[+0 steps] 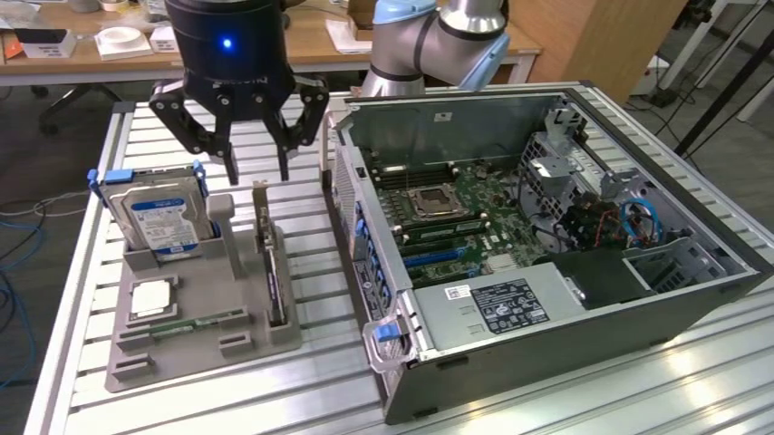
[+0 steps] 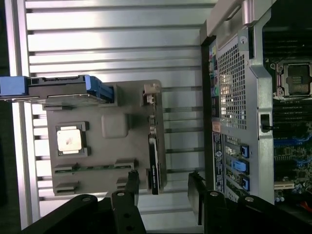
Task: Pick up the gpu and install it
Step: 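Pick up the gpu and move the gpu toward the slot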
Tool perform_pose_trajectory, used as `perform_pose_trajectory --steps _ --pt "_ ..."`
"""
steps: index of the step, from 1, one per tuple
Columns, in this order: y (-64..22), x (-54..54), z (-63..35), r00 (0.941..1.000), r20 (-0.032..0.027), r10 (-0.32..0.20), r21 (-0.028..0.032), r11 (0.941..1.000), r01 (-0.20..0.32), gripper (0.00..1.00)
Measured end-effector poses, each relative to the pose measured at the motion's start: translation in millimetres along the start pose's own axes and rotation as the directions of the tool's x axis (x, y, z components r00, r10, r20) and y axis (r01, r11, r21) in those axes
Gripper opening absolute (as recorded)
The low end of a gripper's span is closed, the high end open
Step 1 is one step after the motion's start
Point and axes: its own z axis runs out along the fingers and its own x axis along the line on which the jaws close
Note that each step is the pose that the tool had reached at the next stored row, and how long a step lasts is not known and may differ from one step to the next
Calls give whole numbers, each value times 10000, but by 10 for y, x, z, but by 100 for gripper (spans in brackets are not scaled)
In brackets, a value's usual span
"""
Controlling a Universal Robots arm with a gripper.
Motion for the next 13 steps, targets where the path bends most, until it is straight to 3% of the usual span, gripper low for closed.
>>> perform_pose_trajectory --steps 13 --pt "-28 -2 -1 10000 0 -1 0 10000 1 53"
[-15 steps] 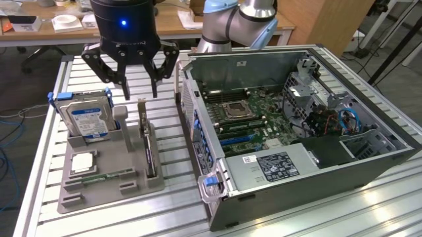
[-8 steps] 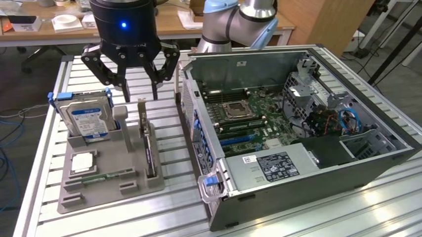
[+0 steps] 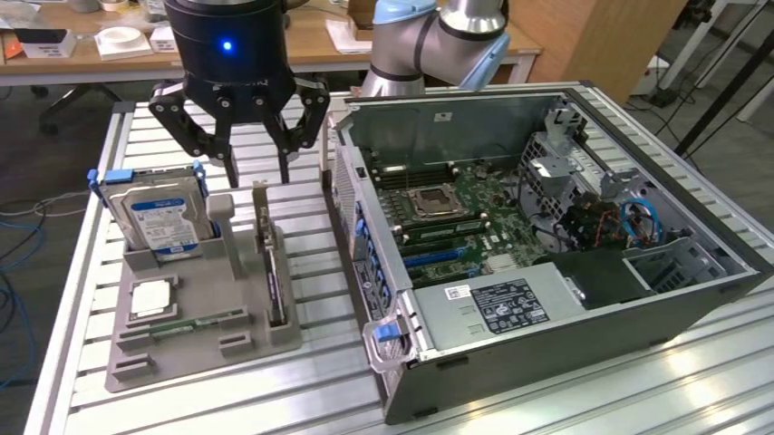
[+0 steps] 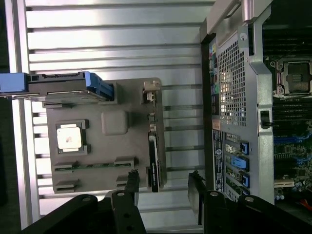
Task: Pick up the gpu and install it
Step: 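Pick up the gpu and move the gpu toward the slot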
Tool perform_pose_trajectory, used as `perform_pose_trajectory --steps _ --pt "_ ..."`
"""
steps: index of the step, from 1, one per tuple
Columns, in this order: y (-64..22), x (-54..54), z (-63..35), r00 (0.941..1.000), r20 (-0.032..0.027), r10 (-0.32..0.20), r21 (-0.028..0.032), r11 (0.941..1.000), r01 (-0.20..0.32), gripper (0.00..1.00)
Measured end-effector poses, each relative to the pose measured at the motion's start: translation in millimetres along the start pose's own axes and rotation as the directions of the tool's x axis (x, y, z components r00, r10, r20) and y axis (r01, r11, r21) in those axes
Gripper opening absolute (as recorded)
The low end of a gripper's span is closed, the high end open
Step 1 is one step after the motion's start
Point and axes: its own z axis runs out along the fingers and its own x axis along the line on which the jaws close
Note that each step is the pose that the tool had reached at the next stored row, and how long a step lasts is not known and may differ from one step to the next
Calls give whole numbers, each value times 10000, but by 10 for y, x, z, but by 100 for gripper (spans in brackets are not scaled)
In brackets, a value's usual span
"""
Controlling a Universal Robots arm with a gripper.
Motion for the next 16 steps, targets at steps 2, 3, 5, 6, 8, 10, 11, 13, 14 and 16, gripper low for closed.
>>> perform_pose_trajectory --steps 2,3,5,6,8,10,11,13,14,16 --pt "0 0 0 10000 0 1 -1 10000 -1 53" --pt "0 0 0 10000 1 0 -1 10000 0 53" --pt "0 0 7 10000 0 0 -1 10000 0 53" --pt "0 0 11 10000 0 0 0 10000 0 53" --pt "-1 1 29 10000 1 0 -2 10000 0 53" --pt "-2 1 43 10000 0 0 0 10000 0 53" --pt "-2 1 49 10000 0 0 0 10000 0 53" --pt "-3 2 65 10000 1 0 -1 10000 0 53" --pt "-3 2 69 10000 0 0 0 10000 0 53" --pt "-4 2 83 10000 3 0 -2 10000 0 53"
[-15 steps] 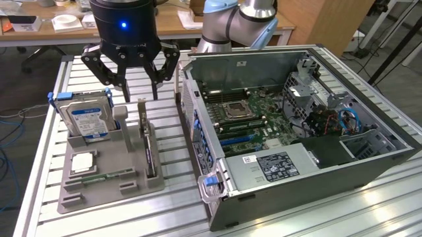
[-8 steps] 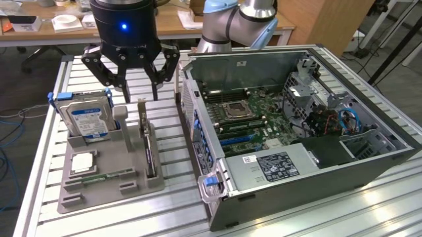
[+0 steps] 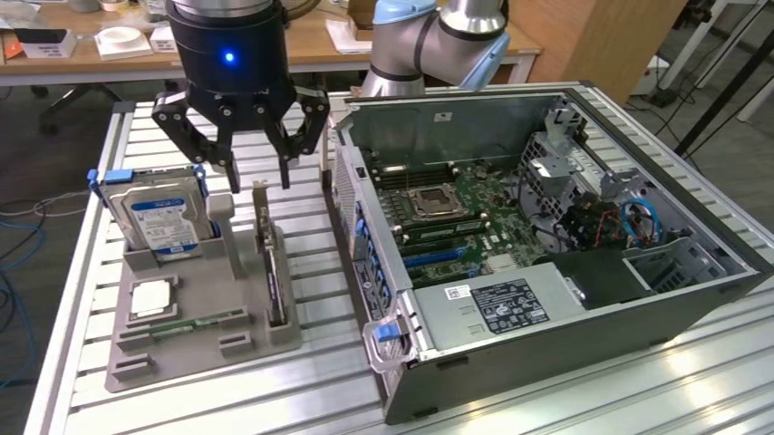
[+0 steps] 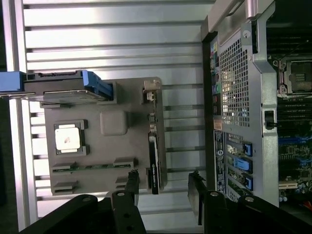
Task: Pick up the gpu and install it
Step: 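Pick up the gpu and move the gpu toward the slot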
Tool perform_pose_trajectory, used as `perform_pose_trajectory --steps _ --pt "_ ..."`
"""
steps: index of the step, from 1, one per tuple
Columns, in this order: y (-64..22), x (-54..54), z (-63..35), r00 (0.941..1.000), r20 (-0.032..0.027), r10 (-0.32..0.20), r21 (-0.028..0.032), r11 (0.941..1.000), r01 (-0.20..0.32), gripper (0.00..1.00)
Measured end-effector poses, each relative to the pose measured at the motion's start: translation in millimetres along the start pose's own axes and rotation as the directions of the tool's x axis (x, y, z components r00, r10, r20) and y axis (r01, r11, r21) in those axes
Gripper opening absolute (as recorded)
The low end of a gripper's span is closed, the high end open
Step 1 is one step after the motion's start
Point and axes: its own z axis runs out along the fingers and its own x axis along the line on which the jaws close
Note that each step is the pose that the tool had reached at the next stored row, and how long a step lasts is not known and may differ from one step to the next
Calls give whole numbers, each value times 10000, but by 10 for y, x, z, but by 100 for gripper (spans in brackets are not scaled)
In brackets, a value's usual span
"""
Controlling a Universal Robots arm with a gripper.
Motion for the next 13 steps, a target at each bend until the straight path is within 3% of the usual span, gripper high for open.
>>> perform_pose_trajectory --steps 13 --pt "-1 1 23 10000 6 0 -1 10000 0 53"
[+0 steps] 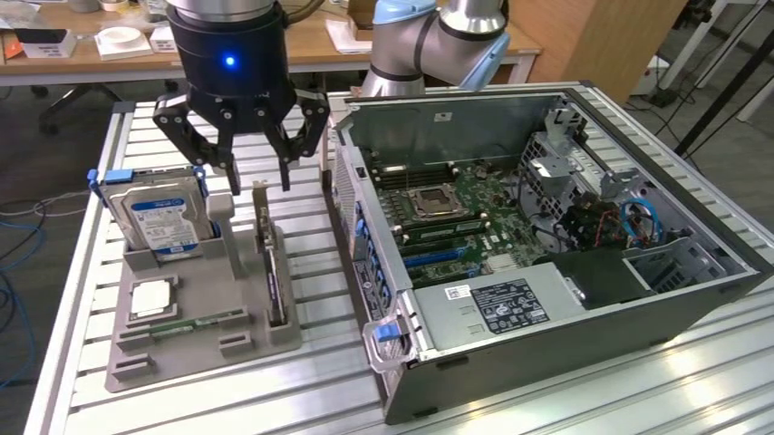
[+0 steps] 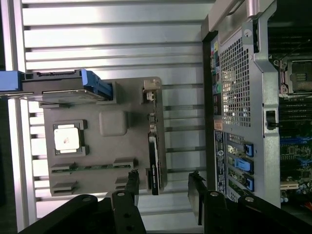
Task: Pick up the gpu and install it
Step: 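Pick up the gpu and move the gpu toward the slot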
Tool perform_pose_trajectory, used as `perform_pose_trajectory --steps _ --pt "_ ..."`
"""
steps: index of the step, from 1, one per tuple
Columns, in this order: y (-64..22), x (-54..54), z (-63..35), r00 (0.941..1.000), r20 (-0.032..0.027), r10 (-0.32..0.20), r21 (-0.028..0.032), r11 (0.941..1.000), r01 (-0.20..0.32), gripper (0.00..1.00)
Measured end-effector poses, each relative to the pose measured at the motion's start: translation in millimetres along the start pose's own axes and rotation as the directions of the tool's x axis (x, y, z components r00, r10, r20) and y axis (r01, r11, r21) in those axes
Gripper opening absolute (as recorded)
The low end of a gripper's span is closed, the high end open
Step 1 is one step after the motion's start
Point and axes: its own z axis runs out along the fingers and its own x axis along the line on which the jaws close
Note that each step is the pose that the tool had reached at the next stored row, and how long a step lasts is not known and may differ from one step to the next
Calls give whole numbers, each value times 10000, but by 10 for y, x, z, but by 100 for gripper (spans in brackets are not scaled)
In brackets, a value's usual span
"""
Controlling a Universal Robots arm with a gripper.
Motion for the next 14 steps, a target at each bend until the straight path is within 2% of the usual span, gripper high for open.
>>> perform_pose_trajectory --steps 14 --pt "-2 1 43 10000 -2 0 2 10000 0 53"
